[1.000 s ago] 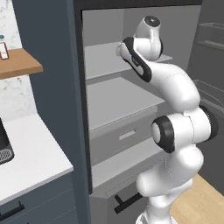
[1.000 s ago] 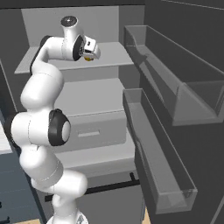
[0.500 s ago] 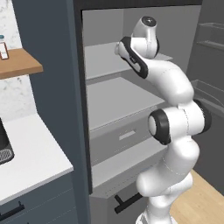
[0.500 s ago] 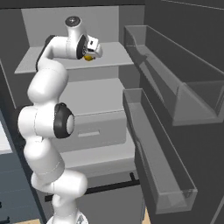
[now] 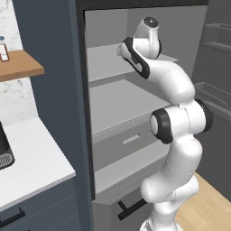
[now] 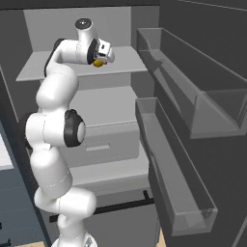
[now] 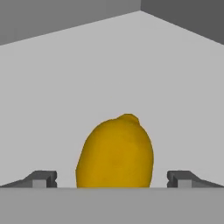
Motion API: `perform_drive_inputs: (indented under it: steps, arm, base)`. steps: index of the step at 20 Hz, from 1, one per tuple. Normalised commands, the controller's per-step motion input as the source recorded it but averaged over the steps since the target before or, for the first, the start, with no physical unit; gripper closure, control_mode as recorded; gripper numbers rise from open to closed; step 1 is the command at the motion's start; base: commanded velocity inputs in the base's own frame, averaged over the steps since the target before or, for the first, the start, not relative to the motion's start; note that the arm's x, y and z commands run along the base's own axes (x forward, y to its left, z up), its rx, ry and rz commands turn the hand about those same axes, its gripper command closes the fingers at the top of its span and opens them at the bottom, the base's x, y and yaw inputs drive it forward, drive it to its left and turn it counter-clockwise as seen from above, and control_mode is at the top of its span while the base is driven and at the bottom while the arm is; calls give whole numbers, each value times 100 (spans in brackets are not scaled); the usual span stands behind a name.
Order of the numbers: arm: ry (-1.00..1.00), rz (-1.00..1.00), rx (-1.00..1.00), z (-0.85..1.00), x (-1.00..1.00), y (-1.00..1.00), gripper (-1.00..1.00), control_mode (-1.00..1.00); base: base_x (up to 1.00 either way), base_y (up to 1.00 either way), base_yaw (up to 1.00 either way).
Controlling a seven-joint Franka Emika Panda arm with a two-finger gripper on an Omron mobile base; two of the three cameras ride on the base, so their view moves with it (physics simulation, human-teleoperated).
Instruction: Place one lemon and one chicken drumstick in each tupperware on the nearby counter, to pack two identical lunches.
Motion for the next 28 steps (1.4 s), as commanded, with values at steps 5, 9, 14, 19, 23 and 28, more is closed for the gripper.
perform_drive_inputs:
  steps: [5,9,14,19,23,28]
  arm:
    - [0,0,0,-20,12,0,-100,-100]
    - [0,0,0,-6,3,0,-100,-100]
    - [0,0,0,0,0,0,-100,-100]
    - [0,0,0,0,0,0,100,-100]
    - [0,0,0,0,0,0,100,-100]
    - [0,0,0,0,0,0,100,-100]
  base:
    - [0,0,0]
    - [0,0,0]
    - [0,0,0]
    - [0,0,0]
    - [0,0,0]
    - [0,0,0]
